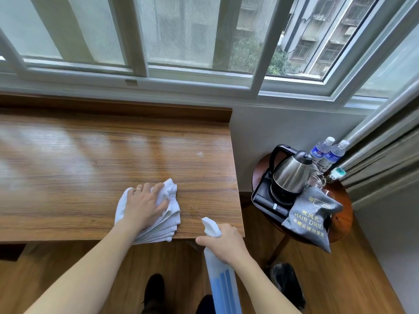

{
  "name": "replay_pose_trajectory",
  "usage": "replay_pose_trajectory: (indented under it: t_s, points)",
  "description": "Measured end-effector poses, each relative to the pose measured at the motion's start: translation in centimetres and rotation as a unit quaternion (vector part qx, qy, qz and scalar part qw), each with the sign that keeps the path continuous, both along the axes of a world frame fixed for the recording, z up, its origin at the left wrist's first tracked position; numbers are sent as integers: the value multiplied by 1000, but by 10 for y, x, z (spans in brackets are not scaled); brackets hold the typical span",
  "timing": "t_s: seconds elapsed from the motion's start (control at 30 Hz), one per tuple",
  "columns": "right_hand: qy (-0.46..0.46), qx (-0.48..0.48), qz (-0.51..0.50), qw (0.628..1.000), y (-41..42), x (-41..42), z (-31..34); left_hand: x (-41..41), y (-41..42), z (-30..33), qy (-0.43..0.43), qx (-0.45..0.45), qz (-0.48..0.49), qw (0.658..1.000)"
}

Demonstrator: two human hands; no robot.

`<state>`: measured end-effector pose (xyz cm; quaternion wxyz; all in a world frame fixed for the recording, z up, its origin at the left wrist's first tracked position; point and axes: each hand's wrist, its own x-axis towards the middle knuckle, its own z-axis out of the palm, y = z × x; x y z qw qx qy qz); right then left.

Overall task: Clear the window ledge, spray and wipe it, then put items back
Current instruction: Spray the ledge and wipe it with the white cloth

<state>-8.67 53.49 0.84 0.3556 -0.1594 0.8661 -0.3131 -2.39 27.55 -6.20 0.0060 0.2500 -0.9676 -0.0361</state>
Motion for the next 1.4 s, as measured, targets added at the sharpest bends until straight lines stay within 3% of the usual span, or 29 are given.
replay_pose_trajectory:
  t_s: [0.33,0.77,1.0,1.4]
  points:
    - [-25,-30,-12,999,2,-4,2,-6,-1,-5,35,-7,-5,999]
    - [-15,-39,-39,998,4,-16,4,-70,5,11,-26,38,-8,999]
    - [-5,-53,-53,997,2,-24,11,-35,55,8,45,22,-61,997]
    - [-5,-53,-52,997,2,-36,25,9,104,-8,76,-30,-109,991]
